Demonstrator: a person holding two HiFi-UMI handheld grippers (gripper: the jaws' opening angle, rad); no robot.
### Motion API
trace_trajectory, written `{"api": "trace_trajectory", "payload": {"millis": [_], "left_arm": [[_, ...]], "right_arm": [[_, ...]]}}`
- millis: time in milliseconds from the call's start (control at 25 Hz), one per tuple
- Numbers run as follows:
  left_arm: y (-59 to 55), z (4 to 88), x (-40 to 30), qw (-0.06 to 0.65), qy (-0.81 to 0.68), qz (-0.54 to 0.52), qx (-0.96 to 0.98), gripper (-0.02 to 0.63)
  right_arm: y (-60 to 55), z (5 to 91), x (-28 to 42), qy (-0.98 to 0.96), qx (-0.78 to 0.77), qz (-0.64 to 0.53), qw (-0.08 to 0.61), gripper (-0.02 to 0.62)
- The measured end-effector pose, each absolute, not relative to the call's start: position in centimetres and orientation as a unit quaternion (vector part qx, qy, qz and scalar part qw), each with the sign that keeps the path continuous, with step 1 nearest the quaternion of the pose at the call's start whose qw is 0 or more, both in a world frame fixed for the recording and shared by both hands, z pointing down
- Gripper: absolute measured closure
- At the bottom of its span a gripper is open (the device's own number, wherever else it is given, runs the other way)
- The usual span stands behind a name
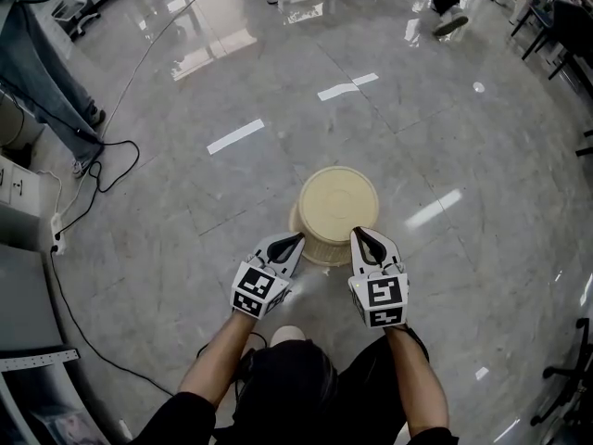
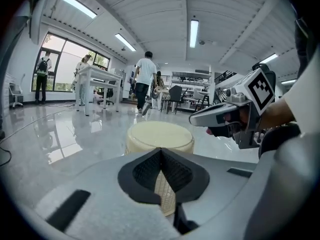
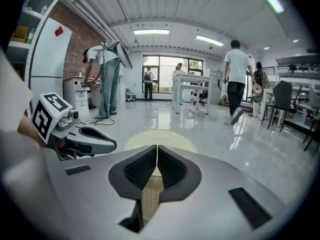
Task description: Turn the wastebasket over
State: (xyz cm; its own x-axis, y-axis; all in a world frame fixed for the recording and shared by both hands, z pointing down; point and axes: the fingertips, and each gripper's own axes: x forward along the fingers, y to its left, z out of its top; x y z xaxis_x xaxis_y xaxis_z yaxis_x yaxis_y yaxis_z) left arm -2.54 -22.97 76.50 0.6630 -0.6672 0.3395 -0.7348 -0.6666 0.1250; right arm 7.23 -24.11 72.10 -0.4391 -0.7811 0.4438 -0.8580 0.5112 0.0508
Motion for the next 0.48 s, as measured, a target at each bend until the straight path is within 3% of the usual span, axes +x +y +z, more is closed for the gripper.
{"api": "trace_trajectory", "payload": {"millis": [240,480], "left_arm": [[-22.7,70.2,-2.2,0.125,-0.390,0.109,0.906,0.598],[-20.9,58.3,-3.2,0.137,-0.395,0.128,0.900,0.598]], "right_arm": [[-23.4,67.6,8.4,-0.841,0.493,0.098,0.203,0.580],[-20.4,57.3,8.8,-0.822,0.510,0.146,0.208,0.580]]}}
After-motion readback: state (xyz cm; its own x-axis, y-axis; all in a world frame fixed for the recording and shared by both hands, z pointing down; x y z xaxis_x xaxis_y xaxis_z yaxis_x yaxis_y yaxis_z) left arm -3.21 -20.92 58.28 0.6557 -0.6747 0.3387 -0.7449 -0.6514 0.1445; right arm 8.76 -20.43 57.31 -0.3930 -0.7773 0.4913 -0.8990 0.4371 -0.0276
